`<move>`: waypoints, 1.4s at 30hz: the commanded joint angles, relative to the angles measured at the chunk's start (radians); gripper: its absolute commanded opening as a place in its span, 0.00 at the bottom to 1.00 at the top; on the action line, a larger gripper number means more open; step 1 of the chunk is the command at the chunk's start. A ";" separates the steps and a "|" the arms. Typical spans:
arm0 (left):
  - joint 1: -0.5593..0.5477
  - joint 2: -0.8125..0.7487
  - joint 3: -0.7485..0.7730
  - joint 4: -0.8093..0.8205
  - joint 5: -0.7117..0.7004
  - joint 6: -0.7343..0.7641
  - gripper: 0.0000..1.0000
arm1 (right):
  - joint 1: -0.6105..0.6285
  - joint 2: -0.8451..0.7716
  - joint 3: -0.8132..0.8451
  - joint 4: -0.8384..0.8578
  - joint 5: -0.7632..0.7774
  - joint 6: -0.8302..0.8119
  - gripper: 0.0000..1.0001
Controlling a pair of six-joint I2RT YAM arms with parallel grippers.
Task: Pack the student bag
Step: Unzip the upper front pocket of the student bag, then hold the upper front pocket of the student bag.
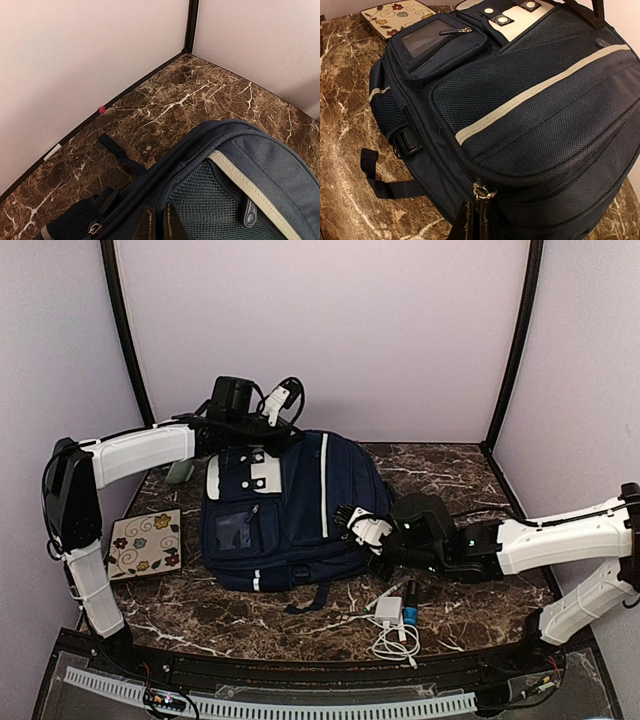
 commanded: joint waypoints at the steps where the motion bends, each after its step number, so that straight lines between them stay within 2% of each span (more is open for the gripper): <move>1: 0.067 -0.123 0.034 0.196 -0.196 -0.115 0.00 | 0.043 0.008 -0.047 0.138 -0.138 0.108 0.00; 4: 0.070 -0.139 0.009 0.234 -0.154 -0.128 0.00 | -0.003 -0.019 -0.053 0.216 -0.164 0.147 0.00; 8: 0.073 -0.191 -0.043 0.325 -0.118 -0.161 0.00 | -0.086 -0.093 0.009 0.219 -0.168 0.143 0.00; 13: 0.077 -0.256 -0.072 0.343 -0.056 -0.260 0.00 | -0.236 -0.143 0.167 0.132 -0.257 0.084 0.00; 17: 0.075 -0.344 -0.221 0.402 -0.060 -0.371 0.00 | -0.294 -0.105 0.300 0.000 -0.272 -0.022 0.00; 18: 0.065 -0.354 -0.246 0.413 -0.099 -0.372 0.00 | -0.298 -0.089 0.318 -0.020 -0.281 -0.035 0.00; 22: 0.064 -0.312 -0.184 0.240 -0.144 -0.373 0.00 | -0.298 -0.032 0.316 -0.024 -0.336 -0.031 0.00; 23: 0.064 -0.305 -0.186 0.202 -0.138 -0.372 0.03 | -0.299 -0.024 0.310 -0.021 -0.345 -0.028 0.00; 26: 0.064 -0.309 -0.222 0.138 -0.138 -0.354 0.58 | -0.298 -0.006 0.299 -0.007 -0.346 -0.038 0.00; 27: 0.063 -0.314 -0.218 0.110 -0.164 -0.343 0.71 | -0.299 0.001 0.303 -0.006 -0.346 -0.051 0.00; 29: 0.058 -0.320 -0.177 0.038 -0.219 -0.311 0.86 | -0.297 0.015 0.317 -0.006 -0.355 -0.072 0.00; 32: 0.011 -0.328 -0.098 -0.050 -0.318 -0.214 0.92 | -0.290 0.048 0.362 -0.009 -0.375 -0.080 0.00; 34: -0.040 -0.319 -0.058 -0.084 -0.318 -0.161 0.95 | -0.274 0.075 0.370 0.008 -0.387 -0.069 0.00; 38: -0.113 -0.230 0.024 -0.184 -0.186 -0.234 0.96 | -0.223 0.132 0.351 0.126 -0.385 -0.035 0.00; 42: -0.169 -0.169 0.018 -0.189 -0.183 -0.266 0.99 | -0.194 0.176 0.347 0.157 -0.364 -0.003 0.00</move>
